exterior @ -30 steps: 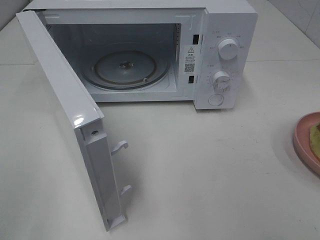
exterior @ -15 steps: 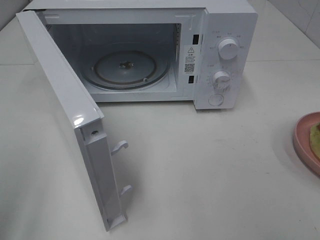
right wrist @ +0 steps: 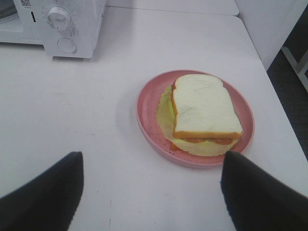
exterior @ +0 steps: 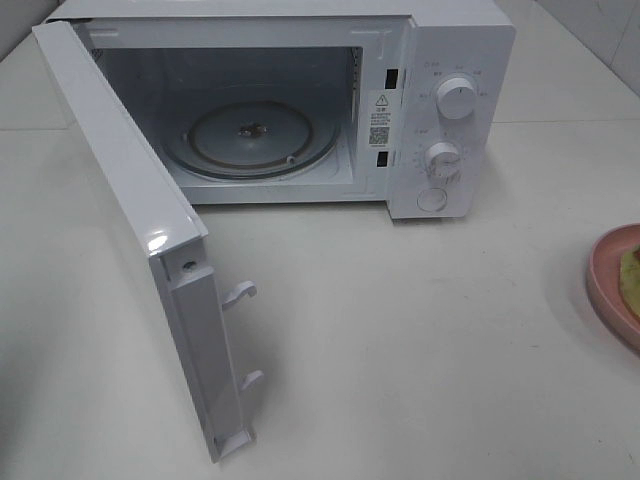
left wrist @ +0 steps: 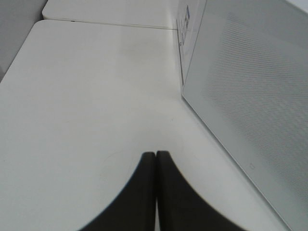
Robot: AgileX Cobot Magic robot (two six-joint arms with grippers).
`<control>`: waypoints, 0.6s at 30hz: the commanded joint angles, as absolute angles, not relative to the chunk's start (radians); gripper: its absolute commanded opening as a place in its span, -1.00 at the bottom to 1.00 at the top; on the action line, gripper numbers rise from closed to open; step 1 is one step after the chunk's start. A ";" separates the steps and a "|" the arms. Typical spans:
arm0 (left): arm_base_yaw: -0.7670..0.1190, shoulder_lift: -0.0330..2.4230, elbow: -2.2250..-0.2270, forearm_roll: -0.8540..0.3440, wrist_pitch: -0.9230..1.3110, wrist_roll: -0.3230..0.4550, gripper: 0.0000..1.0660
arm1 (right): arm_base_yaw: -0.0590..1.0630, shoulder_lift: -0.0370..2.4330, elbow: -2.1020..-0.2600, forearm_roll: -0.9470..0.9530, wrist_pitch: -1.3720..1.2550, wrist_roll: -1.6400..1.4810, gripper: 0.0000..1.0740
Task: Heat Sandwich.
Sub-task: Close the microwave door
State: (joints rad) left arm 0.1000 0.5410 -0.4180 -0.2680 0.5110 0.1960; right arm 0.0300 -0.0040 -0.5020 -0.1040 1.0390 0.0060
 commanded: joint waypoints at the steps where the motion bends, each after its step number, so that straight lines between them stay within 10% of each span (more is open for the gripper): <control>1: 0.096 0.603 -0.381 -0.279 0.393 0.202 -1.00 | 0.022 -0.031 -0.504 -0.106 1.036 0.008 0.42; 18: 0.096 0.908 -0.237 -0.273 -0.277 0.193 -1.00 | 0.022 -0.031 -0.504 -0.106 1.036 0.008 0.42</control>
